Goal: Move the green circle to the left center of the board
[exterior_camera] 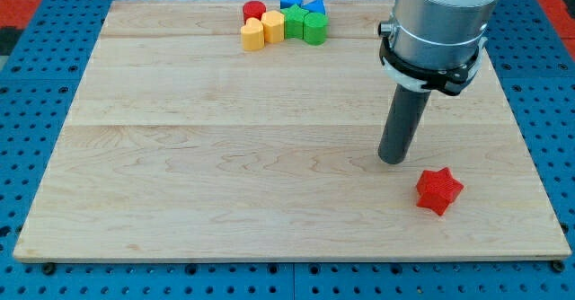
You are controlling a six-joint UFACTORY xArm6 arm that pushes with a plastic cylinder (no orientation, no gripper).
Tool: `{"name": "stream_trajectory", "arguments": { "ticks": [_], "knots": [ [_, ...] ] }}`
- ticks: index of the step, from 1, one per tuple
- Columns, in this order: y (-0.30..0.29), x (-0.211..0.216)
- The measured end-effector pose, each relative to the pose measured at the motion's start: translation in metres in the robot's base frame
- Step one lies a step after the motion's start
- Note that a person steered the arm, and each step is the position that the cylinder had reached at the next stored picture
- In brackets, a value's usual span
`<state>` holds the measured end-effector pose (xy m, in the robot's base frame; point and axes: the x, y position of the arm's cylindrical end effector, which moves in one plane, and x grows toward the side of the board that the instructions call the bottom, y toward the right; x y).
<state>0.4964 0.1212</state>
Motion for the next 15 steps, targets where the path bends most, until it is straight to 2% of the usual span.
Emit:
{"name": "stream_trajectory", "arguments": {
  "ticks": [1, 2, 4, 7, 8, 9, 10, 11, 15],
  "knots": [
    [0.005, 0.0],
    [0.04, -0.034],
    [0.077, -0.162],
    [0.055, -0.246],
    [0.064, -0.298],
    [0.064, -0.305],
    [0.04, -0.304],
    [-0.01, -0.304],
    [-0.039, -0.294]
  ]
}}
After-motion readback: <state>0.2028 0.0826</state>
